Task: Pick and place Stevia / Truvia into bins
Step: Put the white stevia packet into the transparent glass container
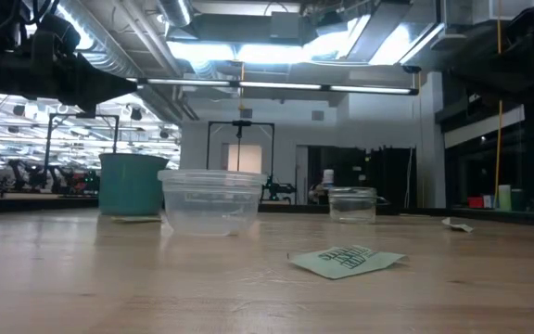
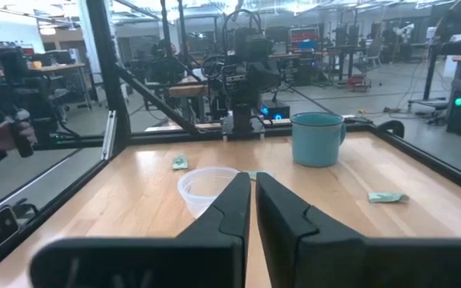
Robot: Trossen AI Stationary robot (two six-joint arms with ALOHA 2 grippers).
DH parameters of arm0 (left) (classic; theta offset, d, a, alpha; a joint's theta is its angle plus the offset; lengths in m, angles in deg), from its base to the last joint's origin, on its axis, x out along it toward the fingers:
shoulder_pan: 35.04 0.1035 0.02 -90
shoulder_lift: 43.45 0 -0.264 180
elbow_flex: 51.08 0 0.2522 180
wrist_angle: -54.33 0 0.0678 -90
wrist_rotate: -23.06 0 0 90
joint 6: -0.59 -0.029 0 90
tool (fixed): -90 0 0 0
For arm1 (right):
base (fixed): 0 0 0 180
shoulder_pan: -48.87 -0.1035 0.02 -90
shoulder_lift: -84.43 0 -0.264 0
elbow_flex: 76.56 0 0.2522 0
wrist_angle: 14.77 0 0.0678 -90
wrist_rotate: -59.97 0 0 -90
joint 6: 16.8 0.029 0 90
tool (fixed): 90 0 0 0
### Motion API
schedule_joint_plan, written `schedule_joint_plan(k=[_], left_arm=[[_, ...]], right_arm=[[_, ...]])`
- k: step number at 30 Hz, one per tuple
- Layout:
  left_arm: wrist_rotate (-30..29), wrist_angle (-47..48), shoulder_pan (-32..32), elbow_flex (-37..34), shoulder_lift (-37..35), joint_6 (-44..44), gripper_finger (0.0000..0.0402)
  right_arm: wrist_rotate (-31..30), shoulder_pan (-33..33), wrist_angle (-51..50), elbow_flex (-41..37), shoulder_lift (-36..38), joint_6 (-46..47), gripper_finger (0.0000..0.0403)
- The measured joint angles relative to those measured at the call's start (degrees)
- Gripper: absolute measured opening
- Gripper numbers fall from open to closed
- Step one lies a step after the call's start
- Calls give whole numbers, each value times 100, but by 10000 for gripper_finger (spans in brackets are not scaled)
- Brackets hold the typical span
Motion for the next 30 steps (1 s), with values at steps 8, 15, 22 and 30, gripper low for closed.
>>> schedule_joint_plan(k=[8,15,22,30], left_arm=[[-3,-1,0,1,0,0,4],[-10,-2,-1,1,1,0,4],[-24,-92,-2,0,0,0,4],[-11,-516,-2,0,0,-540,4]], right_arm=[[-7,1,-1,0,-1,-87,28],[-3,1,5,0,-1,-305,28],[-866,3,149,0,-2,-719,28],[-1040,3,853,0,-2,-1367,28]])
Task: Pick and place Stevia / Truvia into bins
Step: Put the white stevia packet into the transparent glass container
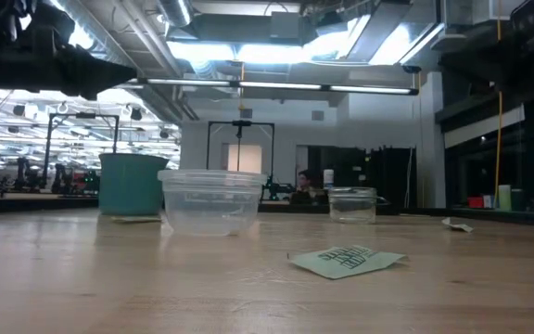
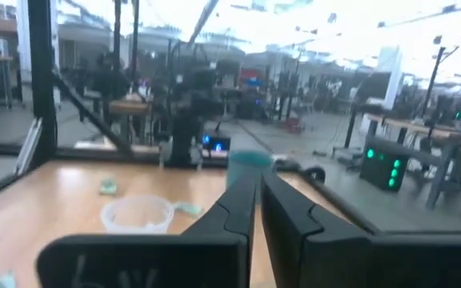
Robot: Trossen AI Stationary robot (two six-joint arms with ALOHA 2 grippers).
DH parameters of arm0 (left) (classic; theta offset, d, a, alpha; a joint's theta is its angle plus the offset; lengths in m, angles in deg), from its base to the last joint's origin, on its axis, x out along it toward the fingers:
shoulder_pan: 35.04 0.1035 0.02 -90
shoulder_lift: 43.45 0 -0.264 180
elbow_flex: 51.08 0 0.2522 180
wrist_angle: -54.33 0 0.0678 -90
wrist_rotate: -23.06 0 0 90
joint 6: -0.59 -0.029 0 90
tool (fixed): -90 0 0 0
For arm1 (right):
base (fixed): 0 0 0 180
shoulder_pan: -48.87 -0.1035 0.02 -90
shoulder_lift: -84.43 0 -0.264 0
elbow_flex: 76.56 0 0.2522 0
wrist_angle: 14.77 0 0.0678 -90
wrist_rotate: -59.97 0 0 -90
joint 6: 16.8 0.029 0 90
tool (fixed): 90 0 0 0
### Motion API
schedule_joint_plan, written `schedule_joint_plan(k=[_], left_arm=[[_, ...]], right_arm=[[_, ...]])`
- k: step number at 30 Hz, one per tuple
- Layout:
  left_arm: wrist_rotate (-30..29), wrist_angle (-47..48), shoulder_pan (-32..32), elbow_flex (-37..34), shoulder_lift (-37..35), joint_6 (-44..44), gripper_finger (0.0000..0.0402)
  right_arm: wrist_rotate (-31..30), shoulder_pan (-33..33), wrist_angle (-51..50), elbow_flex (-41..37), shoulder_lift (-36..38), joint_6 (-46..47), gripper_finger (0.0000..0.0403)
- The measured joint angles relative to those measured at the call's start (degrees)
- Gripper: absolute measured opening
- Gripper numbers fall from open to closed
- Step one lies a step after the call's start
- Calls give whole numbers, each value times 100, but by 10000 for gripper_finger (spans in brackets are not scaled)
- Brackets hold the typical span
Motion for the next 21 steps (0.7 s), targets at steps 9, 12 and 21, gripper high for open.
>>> schedule_joint_plan(k=[9,12,21], left_arm=[[-8,-9,0,2,2,-199,4],[-12,9,0,34,21,-194,4],[-13,38,0,221,765,87,4]], right_arm=[[-866,4,651,2,0,84,28],[-851,4,559,2,-88,350,26],[-835,4,641,128,-678,648,8]])
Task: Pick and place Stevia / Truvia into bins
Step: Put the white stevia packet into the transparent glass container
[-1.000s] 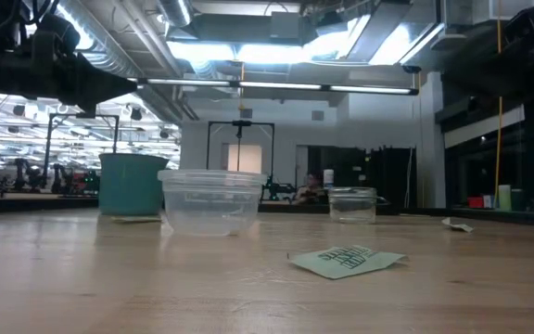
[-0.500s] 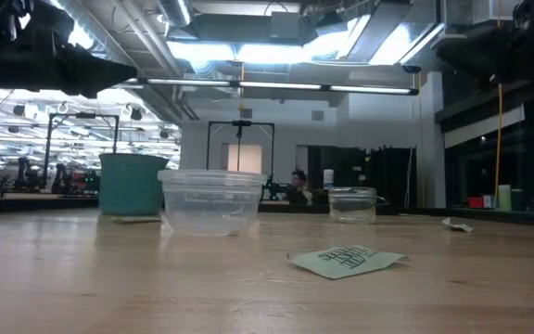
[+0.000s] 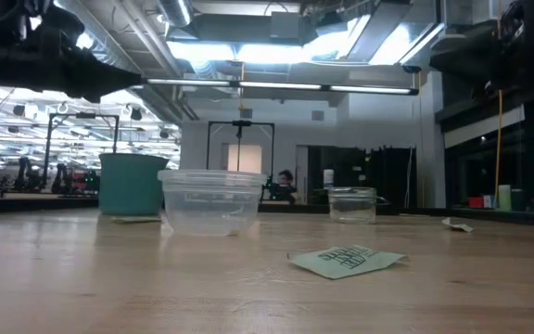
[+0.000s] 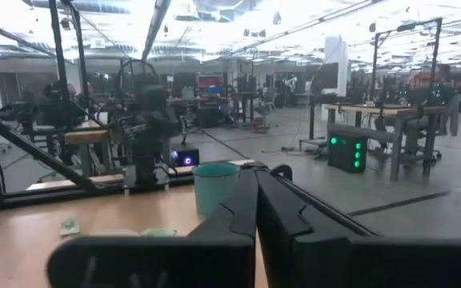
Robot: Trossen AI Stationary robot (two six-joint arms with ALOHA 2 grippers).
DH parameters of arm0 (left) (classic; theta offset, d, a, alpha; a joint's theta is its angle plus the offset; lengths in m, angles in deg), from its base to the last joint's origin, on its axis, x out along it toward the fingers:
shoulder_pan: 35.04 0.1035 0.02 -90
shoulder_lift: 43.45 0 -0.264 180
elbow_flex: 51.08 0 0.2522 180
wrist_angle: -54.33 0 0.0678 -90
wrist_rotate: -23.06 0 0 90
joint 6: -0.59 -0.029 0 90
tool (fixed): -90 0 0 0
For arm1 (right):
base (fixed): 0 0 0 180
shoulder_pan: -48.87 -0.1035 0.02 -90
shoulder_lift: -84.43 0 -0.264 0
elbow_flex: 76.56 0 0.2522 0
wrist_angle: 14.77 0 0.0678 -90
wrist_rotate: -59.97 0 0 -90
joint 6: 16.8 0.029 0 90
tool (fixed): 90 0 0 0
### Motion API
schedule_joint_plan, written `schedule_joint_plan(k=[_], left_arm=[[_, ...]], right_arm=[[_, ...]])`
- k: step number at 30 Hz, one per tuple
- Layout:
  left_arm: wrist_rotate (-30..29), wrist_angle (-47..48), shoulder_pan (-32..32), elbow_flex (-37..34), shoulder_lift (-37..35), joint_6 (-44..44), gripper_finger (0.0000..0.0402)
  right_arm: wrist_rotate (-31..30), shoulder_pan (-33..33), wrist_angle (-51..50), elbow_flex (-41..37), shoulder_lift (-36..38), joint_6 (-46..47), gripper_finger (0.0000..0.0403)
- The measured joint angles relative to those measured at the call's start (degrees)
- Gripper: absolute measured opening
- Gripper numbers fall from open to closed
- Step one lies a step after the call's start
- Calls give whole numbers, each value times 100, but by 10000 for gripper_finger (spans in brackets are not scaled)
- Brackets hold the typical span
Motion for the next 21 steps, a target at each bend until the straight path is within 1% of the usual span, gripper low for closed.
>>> schedule_joint_plan(k=[3,8,11,15,18,21], left_arm=[[-102,0,0,92,440,72,4],[-393,-49,0,384,1308,502,4],[-201,-220,0,532,1827,608,4],[195,-285,-2,717,2452,674,4],[214,-365,-25,888,2882,671,4],[219,-494,-133,1023,3237,415,4]], right_arm=[[0,0,-40,226,-351,12,8],[-1,0,-288,690,-1153,218,4],[-1,0,-834,1108,-1652,471,7],[-4,0,-2027,1829,-2326,1150,4],[-3,-2,-2722,2358,-2867,1620,3],[3,-70,-3036,2776,-3396,1722,4]])
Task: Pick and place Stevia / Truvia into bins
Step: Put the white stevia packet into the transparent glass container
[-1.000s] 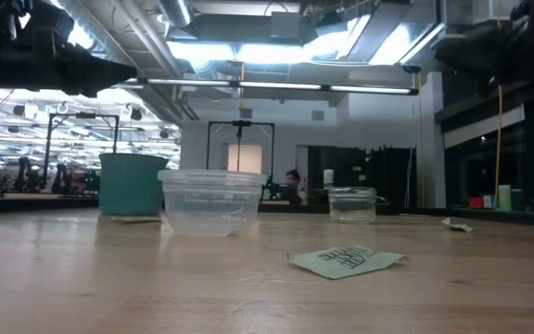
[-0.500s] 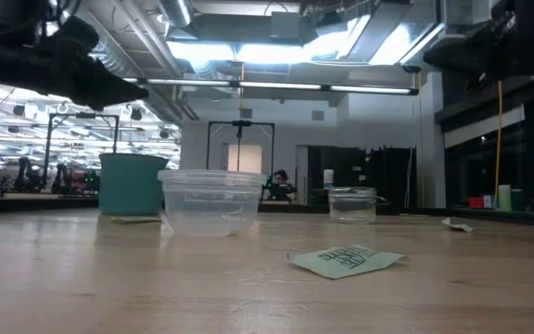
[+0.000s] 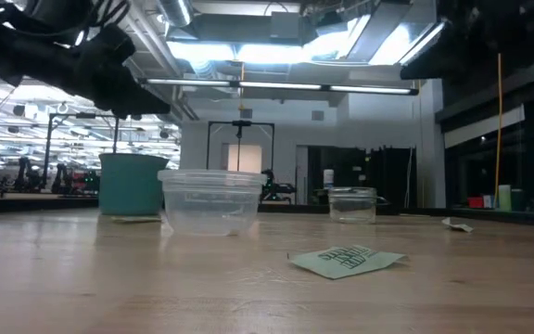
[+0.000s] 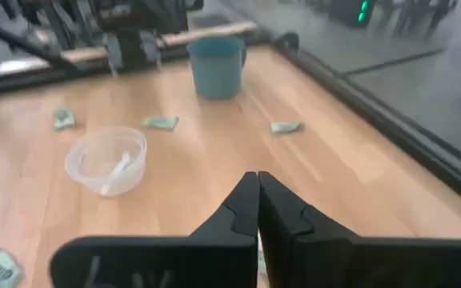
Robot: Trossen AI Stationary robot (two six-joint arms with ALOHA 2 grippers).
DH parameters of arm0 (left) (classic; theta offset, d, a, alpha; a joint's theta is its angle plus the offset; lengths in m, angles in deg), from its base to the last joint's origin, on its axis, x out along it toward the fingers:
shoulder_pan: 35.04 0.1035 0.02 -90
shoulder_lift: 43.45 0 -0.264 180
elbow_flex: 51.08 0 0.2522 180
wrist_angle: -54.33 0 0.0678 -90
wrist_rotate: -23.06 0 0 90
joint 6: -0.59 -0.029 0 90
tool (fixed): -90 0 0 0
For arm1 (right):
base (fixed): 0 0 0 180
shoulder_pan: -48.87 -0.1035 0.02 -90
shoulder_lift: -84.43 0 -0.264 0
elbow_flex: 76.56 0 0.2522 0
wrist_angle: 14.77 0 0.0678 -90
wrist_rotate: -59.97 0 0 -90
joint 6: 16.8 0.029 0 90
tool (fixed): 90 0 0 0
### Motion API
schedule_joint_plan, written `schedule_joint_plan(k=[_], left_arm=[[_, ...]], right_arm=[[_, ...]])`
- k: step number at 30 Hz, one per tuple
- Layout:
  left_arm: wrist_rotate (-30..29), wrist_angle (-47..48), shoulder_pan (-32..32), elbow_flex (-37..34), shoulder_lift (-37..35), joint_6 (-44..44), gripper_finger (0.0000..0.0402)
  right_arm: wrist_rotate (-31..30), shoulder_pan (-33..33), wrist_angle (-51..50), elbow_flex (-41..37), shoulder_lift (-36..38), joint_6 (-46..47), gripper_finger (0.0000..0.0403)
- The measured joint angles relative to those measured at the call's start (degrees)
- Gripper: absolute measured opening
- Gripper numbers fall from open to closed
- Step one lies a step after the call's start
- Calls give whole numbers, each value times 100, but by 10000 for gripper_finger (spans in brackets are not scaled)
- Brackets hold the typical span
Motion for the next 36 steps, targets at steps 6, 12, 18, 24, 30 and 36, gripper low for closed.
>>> schedule_joint_plan(k=[6,12,18,24,30,36], left_arm=[[168,-22,-445,364,543,-356,4],[170,-21,-986,593,840,-631,4],[56,-511,-1349,668,999,-710,4],[46,-887,-1409,670,1112,-771,4],[-73,-880,-1310,670,1118,-1114,4],[-73,-914,-1108,670,1117,-1265,4]], right_arm=[[11,-346,-56,449,-939,-13,2],[0,-797,-829,828,-1477,1038,2],[-119,-1142,-1886,1479,-1990,1893,1],[-305,-1250,-3264,2098,-2416,2496,2],[-309,-1248,-4038,2198,-2481,2962,3],[-308,-1176,-4155,2176,-2482,3263,35]])
